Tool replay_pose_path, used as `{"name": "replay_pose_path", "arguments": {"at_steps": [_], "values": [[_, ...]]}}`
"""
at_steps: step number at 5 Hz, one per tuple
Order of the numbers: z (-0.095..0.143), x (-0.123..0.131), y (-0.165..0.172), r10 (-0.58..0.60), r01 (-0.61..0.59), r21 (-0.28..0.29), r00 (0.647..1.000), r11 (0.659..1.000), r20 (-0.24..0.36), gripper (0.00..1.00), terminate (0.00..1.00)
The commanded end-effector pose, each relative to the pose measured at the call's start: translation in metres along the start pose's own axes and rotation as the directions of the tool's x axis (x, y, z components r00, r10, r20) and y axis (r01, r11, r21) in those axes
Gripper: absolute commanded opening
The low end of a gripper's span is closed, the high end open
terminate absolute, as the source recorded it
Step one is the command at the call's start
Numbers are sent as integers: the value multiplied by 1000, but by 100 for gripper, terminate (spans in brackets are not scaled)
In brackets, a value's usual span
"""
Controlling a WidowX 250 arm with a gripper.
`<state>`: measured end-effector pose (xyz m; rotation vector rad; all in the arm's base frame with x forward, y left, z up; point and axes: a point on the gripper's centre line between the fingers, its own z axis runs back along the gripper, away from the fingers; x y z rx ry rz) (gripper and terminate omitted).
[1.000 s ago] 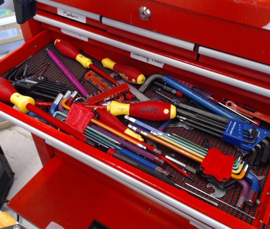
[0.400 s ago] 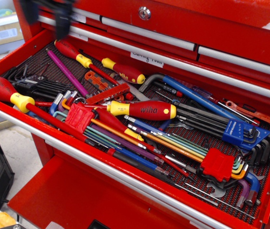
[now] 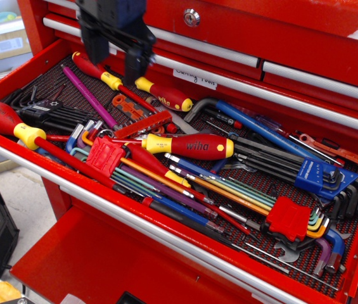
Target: Pick up bit holder
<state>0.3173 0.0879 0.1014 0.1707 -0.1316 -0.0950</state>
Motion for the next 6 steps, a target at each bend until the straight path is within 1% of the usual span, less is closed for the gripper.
{"name": "replay_pose_path", "arguments": {"at_steps": [1, 3, 4, 5, 6], "values": [[-10, 27, -14, -84, 85, -13, 992, 996, 97, 100, 0], [-52, 36, -17, -125, 137, -66, 980, 988, 151, 100, 0], [-65, 41, -21, -133, 149, -89, 978, 985, 161, 100, 0], [-77, 42, -24, -151, 166, -77, 974, 983, 171, 100, 0], [-87, 43, -21, -169, 182, -59, 970, 981, 174, 100, 0]]}}
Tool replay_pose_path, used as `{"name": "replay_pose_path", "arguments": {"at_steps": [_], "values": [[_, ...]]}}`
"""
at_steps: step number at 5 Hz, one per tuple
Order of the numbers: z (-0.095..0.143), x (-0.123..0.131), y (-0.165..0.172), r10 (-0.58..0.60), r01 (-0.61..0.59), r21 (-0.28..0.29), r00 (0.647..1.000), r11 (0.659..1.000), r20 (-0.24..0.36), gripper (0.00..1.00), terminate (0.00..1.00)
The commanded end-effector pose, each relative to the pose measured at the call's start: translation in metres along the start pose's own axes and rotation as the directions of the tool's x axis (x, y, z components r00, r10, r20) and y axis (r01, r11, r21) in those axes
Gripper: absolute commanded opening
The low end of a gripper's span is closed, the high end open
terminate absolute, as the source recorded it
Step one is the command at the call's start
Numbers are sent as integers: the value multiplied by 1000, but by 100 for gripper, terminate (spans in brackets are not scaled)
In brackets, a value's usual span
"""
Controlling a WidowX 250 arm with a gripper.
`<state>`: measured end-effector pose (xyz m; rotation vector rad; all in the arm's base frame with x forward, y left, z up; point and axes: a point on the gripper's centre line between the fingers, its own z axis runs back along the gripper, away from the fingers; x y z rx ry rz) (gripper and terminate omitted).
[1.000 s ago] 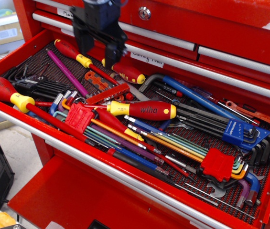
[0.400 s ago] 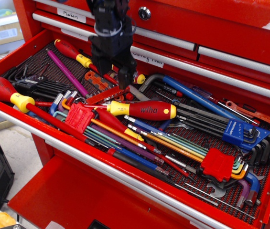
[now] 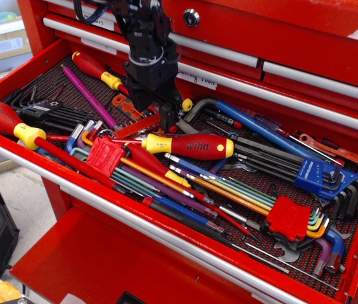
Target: Pick up bit holder
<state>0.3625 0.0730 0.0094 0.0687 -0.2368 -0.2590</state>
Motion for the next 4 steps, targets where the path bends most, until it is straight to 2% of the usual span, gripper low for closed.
{"name": "replay_pose_path", "arguments": {"at_steps": [1, 2, 3, 4], "values": [[2, 5, 10, -39, 38, 36, 998, 999, 42, 100, 0], [-8, 0, 9, -22, 21, 13, 998, 1000, 54, 100, 0], [-13, -2, 7, -6, 6, 5, 998, 1000, 58, 0, 0], [-15, -6, 5, 5, -5, 4, 998, 1000, 65, 0, 0]]}}
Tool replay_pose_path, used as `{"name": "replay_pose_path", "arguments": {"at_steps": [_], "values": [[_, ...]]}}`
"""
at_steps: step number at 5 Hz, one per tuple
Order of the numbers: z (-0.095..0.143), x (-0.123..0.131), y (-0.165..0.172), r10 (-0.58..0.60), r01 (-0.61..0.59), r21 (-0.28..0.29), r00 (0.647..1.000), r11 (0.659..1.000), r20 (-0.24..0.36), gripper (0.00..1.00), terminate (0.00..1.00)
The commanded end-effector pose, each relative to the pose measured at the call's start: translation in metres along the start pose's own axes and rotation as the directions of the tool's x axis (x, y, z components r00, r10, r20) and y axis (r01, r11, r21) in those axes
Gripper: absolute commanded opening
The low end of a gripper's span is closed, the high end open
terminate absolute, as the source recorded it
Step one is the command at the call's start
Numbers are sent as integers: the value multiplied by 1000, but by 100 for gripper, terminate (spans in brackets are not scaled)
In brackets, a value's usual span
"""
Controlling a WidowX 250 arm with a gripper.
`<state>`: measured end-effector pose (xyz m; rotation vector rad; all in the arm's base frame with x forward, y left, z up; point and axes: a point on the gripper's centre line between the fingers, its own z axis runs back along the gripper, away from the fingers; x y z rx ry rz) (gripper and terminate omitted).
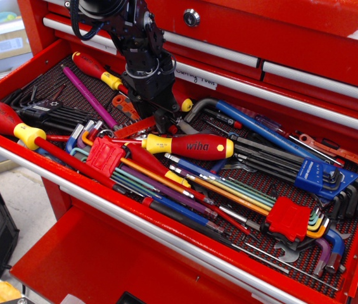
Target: Pick up bit holder
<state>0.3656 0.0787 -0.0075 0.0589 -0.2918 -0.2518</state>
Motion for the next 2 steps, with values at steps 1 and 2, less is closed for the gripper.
{"name": "replay_pose_path", "arguments": {"at_steps": [1, 2], "values": [[17, -5, 2, -20, 21, 24, 1000, 999, -20, 0, 0], [44, 0, 7, -61, 65, 82, 996, 994, -60, 0, 0]]}}
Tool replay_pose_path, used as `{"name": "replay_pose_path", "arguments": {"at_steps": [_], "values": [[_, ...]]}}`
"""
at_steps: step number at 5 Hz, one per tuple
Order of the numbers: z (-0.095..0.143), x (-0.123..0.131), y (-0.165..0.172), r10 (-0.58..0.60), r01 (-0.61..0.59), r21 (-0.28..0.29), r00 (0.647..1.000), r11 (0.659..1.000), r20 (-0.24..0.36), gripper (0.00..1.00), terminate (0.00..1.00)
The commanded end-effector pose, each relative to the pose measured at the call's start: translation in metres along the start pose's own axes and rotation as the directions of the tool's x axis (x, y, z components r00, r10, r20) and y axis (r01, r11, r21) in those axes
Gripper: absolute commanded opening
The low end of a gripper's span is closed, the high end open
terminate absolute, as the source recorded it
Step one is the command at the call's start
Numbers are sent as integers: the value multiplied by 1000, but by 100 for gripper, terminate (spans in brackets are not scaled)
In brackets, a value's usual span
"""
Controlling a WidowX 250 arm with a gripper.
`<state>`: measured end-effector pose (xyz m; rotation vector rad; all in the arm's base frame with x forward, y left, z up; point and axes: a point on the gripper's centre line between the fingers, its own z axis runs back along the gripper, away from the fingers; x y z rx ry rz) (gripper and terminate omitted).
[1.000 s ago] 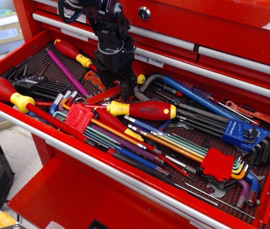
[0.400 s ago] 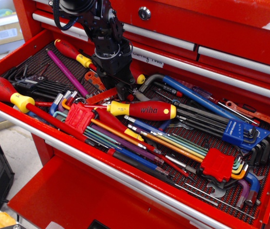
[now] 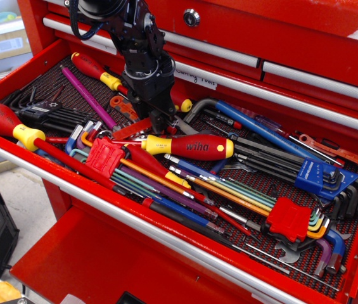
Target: Pick up bit holder
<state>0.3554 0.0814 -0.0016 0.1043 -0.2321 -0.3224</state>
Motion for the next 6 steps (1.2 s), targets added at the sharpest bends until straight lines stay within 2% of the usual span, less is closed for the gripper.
{"name": "replay_pose_path", "arguments": {"at_steps": [1, 2, 4, 5, 6], "values": [[68, 18, 17, -45, 49, 127, 999, 991, -29, 0, 0], [96, 25, 18, -56, 64, 160, 997, 985, -58, 0, 0], [163, 26, 21, -47, 62, 320, 997, 945, -55, 0, 0], [192, 31, 20, -101, 105, 345, 994, 933, -30, 0, 0], [201, 35, 17, -134, 140, 355, 990, 924, -40, 0, 100]]}}
